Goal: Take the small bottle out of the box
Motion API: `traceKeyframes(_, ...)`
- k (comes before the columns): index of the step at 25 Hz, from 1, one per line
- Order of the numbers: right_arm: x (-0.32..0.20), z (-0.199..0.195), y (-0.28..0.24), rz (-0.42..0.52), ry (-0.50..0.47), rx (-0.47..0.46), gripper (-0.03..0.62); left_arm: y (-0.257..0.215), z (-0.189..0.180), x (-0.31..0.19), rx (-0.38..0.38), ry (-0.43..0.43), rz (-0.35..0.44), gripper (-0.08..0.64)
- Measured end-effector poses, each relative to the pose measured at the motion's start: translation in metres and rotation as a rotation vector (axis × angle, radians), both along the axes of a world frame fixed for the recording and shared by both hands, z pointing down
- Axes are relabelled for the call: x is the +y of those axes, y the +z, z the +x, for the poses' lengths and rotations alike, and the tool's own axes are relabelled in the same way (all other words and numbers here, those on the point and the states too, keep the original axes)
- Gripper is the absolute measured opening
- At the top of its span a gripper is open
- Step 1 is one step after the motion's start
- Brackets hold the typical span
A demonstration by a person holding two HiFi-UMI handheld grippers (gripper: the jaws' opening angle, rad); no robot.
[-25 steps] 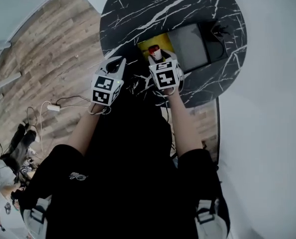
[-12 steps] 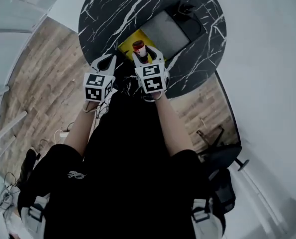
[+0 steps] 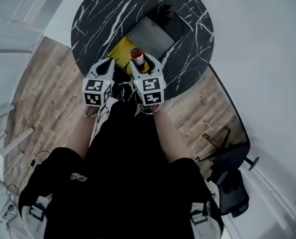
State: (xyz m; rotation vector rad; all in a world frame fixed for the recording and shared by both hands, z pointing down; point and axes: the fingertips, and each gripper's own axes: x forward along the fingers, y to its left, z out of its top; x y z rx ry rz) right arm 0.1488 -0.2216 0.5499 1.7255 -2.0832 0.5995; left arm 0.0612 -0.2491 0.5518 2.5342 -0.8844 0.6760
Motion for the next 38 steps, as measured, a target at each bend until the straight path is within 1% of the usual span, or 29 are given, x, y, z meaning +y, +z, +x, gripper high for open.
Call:
traceKeyframes(6,0.017,0.02,-0.028,0.101,0.013,-0.021,0.19,-0.018,0.015,0.015,0.023,-0.057,0.029,-0.002)
traceKeyframes(15,0.043,0.042,-0.077,0.243,-0.028,-0.024,0.19,-0.069,0.025,0.038,0.061,-0.148,0.161,-0.002)
traceKeyframes(23,0.066,0.053,-0.118,0.354,-0.037,-0.056,0.191,-0.111,0.031,0.065,0.084,-0.184,0.25,-0.002)
traceKeyframes(27,0.075,0.057,-0.137,0.405,-0.051,-0.054,0.19,-0.132,0.032,0.075,0.098,-0.2,0.295,-0.003)
traceKeyframes(32,0.082,0.057,-0.17,0.473,-0.068,-0.044,0.19,-0.154,0.026,0.083,0.11,-0.222,0.328,-0.002)
traceKeyframes(38,0.093,0.057,-0.213,0.589,-0.086,-0.034,0.19,-0.182,0.025,0.09,0.144,-0.239,0.381,-0.002)
